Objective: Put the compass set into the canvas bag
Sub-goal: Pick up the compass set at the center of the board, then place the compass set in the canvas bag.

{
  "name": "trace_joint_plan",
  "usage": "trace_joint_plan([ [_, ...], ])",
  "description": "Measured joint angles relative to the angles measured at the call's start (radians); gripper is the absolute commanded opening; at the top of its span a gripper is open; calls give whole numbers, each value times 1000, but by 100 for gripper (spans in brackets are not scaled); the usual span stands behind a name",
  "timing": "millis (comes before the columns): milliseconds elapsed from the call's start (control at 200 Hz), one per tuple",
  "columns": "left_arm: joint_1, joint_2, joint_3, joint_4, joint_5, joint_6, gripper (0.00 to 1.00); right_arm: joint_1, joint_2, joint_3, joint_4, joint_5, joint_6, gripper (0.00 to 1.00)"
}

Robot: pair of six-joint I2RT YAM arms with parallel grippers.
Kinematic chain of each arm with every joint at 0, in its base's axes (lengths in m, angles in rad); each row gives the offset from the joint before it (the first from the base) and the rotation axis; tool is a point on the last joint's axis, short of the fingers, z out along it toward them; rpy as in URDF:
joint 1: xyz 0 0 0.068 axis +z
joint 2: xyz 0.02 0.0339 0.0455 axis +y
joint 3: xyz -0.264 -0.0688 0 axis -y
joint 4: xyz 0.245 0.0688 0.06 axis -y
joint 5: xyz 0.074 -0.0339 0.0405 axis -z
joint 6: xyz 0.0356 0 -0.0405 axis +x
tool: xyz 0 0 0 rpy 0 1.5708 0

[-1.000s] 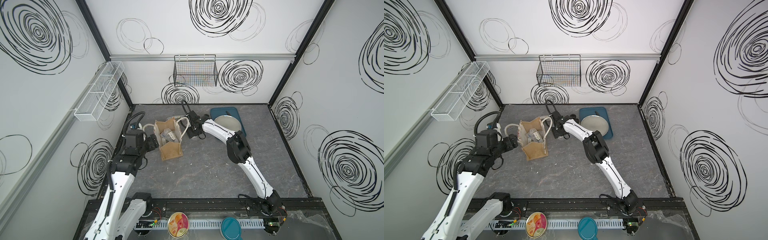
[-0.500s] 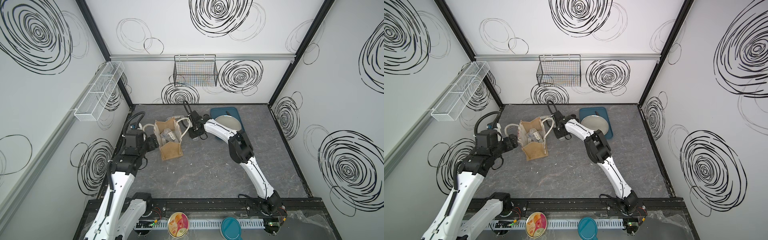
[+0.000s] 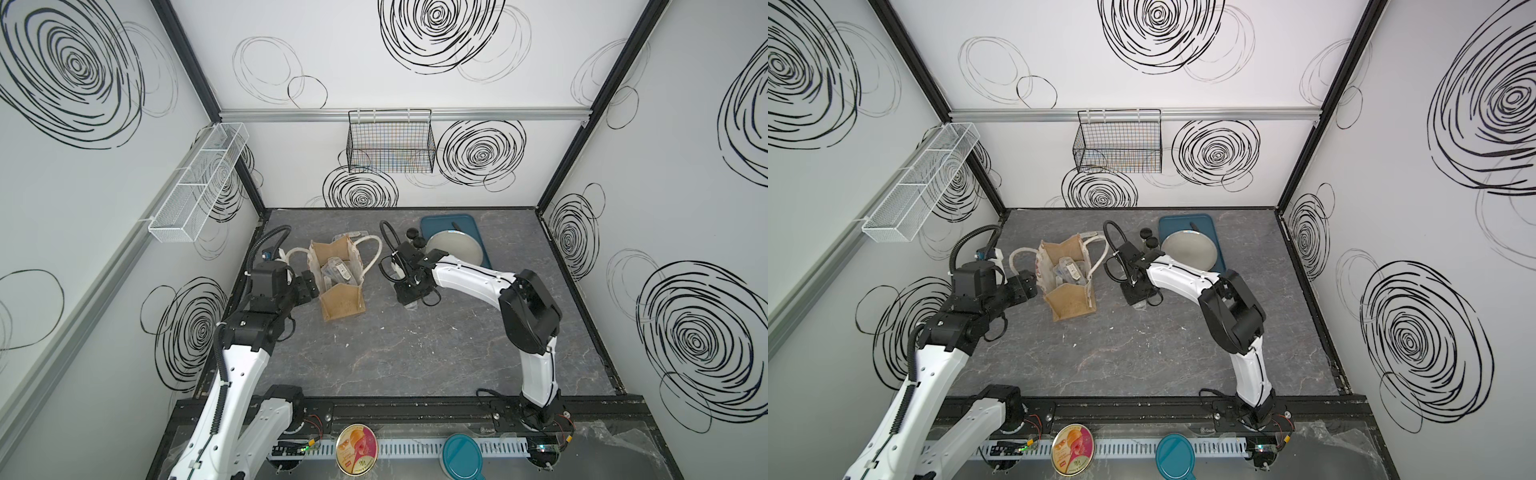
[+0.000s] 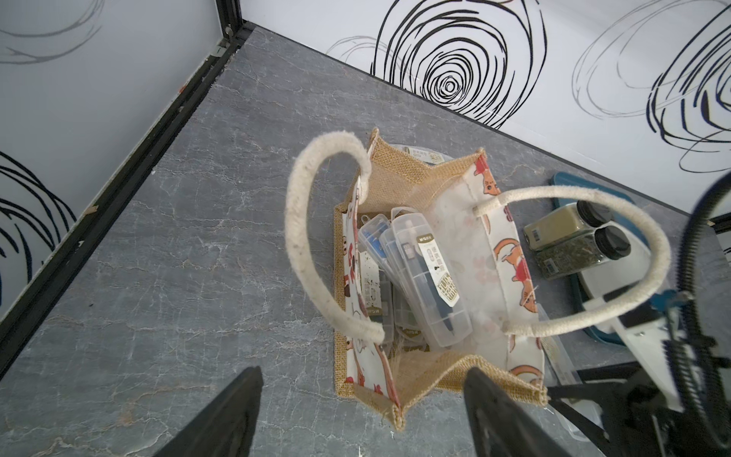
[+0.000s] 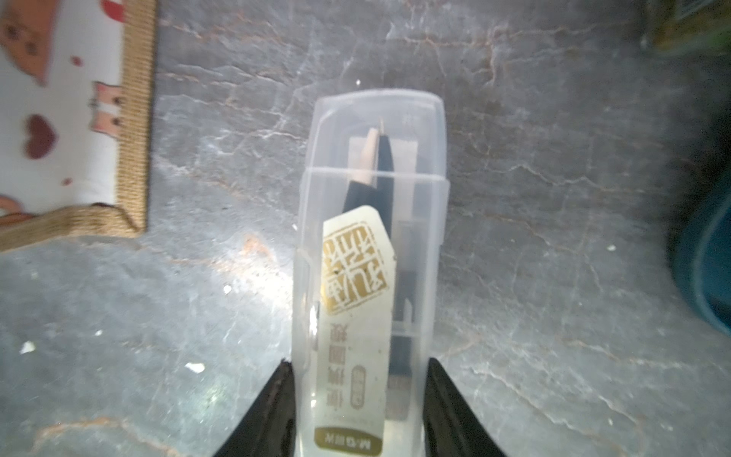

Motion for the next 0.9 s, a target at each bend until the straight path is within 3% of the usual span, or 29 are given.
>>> trace_joint_plan([
  [330, 0, -26, -1, -1, 0, 1, 83, 19, -212, -53, 2, 58, 55, 40],
  [550, 0, -17, 3, -2, -8, 2, 83, 26, -291, 11, -26, 127, 50, 40],
  [735, 0, -1, 25, -8, -41, 2, 83, 84, -251, 217, -25, 173, 0, 41],
  [901, 0, -3, 47, -10, -82, 0, 83, 142, -76, 509, -14, 159, -52, 42],
])
